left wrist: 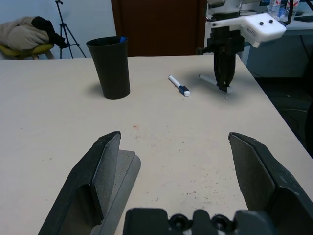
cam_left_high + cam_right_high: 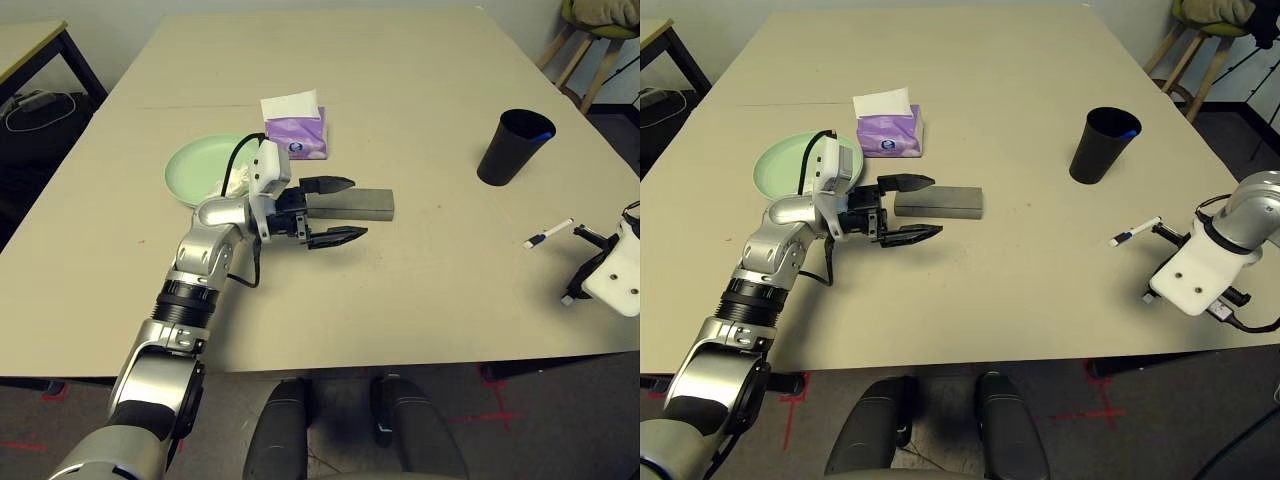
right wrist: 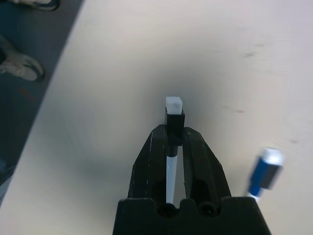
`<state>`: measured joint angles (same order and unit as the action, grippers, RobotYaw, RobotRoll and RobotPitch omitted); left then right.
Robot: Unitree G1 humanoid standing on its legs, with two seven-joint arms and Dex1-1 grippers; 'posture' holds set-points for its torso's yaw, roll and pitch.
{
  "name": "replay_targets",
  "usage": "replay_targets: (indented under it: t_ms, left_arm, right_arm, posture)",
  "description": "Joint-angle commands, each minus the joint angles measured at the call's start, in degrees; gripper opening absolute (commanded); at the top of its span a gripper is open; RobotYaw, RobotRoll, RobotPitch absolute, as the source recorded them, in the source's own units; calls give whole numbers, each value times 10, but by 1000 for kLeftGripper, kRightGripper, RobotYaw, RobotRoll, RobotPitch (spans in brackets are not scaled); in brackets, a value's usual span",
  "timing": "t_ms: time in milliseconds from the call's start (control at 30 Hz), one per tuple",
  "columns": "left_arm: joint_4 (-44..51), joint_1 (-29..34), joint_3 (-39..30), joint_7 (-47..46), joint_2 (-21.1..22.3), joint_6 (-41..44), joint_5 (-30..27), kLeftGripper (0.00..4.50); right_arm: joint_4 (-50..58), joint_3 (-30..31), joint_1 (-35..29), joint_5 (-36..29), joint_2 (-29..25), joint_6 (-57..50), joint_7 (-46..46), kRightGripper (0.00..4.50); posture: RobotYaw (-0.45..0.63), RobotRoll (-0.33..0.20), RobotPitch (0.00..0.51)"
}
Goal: Organize and tidy the items on the table.
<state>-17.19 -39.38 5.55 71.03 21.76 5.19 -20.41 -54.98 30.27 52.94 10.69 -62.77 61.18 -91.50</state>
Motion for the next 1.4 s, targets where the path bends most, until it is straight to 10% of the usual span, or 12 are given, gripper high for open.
replay_targets:
  t_ms: [33,367,1033,1400]
  left_arm:
    - [-9,-5,1,5,3,-1,2,4500]
    - [-15,-8,0,7,6,0,2,4500]
    - [-2,-8,-11,-40,0,22,2,4500]
    - [9,-12,-15,-57,8,44,0,4500]
  right_arm:
    - [37,5,5,-84,-5,-92,-10,298]
    - [217,-72,-9,-344,-9,-491,-10,298]
    - [381,-383,-109,-407,297,-736,411,298]
    - [434,-446,-98,-407,327,-823,593,298]
  posture:
    - [78,0,146]
    - [73,0,140]
    - [56,0,129]
    - [72,0,122]
